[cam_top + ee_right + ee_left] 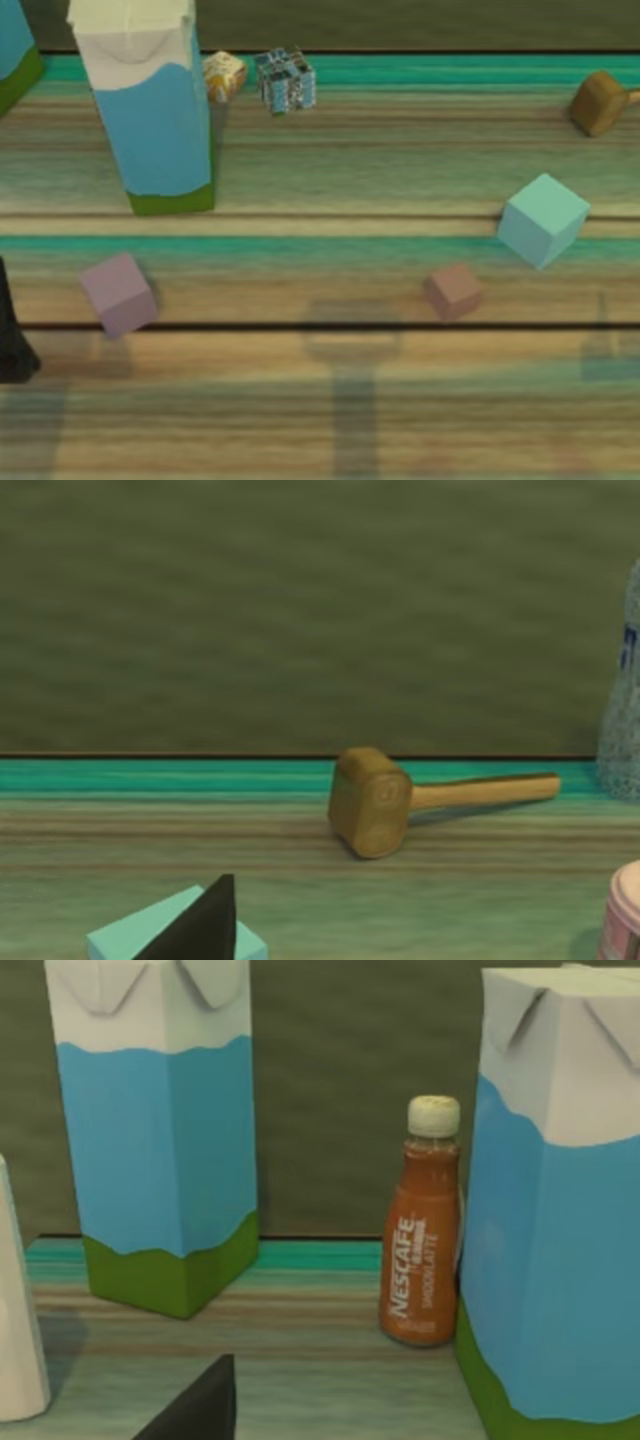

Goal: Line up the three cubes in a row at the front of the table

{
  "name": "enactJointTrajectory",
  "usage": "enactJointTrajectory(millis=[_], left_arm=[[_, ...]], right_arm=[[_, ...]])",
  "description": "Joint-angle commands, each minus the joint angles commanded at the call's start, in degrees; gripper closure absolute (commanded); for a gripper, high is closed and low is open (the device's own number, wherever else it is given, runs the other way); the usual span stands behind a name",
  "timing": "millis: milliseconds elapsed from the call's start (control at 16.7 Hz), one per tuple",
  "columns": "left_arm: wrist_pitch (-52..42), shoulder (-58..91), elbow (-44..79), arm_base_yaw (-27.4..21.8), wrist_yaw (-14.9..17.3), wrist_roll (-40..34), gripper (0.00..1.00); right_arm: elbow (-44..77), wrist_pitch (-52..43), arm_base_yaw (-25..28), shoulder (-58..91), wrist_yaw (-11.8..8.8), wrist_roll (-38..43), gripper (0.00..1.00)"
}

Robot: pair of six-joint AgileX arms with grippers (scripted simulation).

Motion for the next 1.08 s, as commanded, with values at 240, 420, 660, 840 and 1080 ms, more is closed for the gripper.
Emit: enactJointTrajectory(millis=[240,420,660,840,1080], left_arm=[[0.0,0.0,0.0,0.0,0.0,0.0,0.0],[0.0,0.0,0.0,0.0,0.0,0.0,0.0],[0.0,0.0,0.0,0.0,0.0,0.0,0.0],[0.0,0.0,0.0,0.0,0.0,0.0,0.0],[0.0,0.0,0.0,0.0,0.0,0.0,0.0]], right_arm=[[1.7,-1.16,0.62,1.74,-0.08,0.09,0.0],[8.6,-5.64,2.77,8.91,-0.16,0.44,0.0],[23.77,-15.41,7.12,26.84,-0.03,1.08,0.0],[37.4,-24.56,11.1,45.61,0.1,1.55,0.0],[55.83,-37.54,16.75,71.95,0.21,2.14,0.0]])
